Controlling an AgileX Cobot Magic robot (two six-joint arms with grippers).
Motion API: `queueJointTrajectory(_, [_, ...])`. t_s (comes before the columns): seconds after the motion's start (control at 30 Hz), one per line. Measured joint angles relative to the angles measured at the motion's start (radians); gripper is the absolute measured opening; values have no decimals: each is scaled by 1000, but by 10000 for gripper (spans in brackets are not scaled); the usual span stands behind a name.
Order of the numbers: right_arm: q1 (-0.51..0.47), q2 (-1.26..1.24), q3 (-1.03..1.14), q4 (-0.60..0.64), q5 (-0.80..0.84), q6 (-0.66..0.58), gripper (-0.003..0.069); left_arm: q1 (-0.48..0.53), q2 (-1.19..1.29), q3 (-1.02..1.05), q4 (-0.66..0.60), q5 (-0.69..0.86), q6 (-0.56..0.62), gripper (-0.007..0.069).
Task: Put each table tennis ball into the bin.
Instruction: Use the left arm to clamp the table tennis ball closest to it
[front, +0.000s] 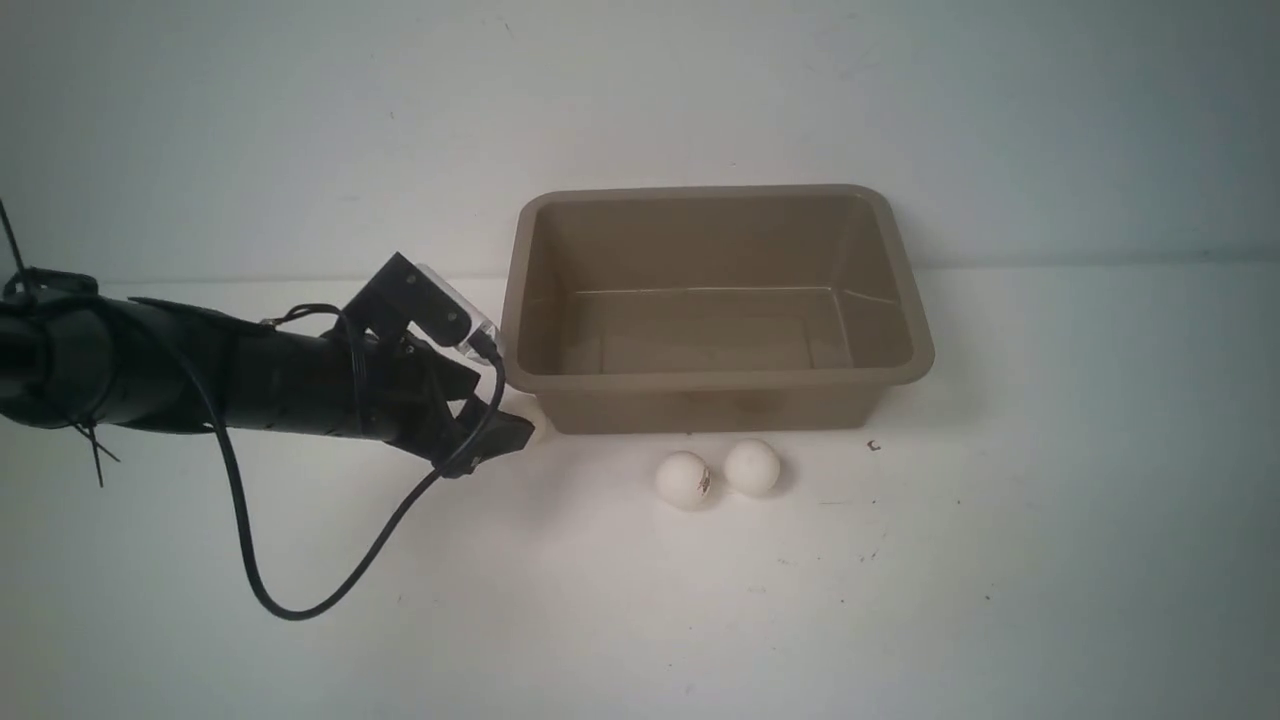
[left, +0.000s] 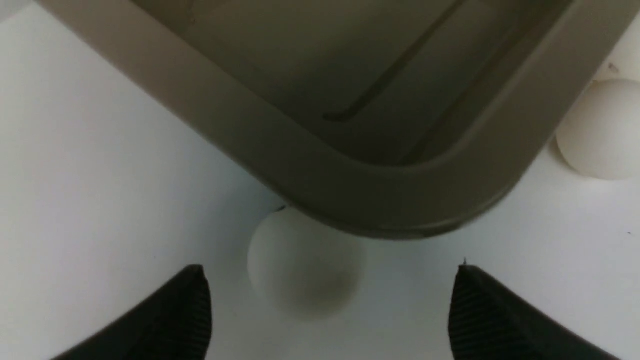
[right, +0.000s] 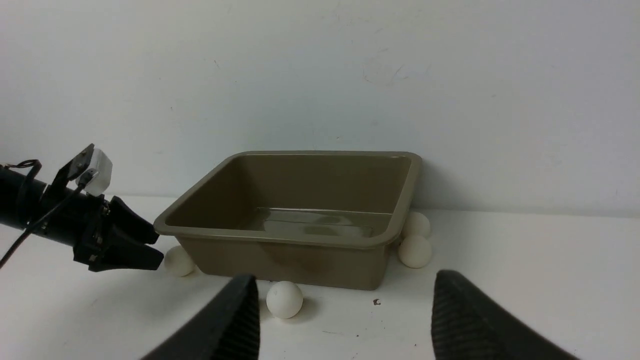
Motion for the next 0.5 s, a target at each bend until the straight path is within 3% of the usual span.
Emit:
queueJointTrajectory(0.3, [0,0,0,0,7,0,423,-27,53,-1,-181,-4,181,576])
queueJointTrajectory(0.5, [0,0,0,0,16,0,423,-29,77,-1,-198,-27,224,576])
